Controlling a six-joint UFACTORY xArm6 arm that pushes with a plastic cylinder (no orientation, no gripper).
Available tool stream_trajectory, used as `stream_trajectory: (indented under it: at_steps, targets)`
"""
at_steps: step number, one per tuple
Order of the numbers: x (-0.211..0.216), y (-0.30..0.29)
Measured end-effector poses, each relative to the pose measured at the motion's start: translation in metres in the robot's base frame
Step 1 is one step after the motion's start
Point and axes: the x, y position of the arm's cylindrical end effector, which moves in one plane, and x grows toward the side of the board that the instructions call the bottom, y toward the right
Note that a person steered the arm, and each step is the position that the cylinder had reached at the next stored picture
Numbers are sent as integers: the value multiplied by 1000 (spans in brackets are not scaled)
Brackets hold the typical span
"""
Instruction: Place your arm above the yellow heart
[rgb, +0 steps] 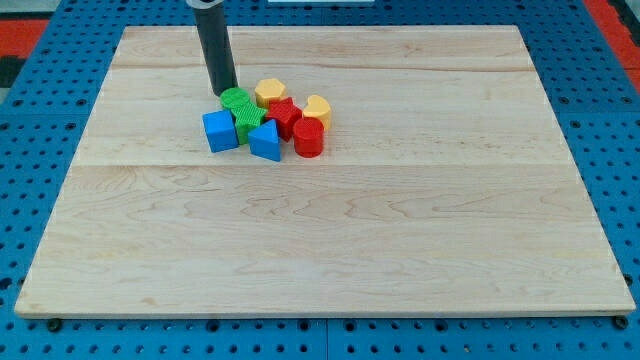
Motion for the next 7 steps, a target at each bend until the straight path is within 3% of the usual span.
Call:
stream_trajectory:
  at_steps: [3, 7]
  targets:
    - [-1, 12]
    - [-21, 92]
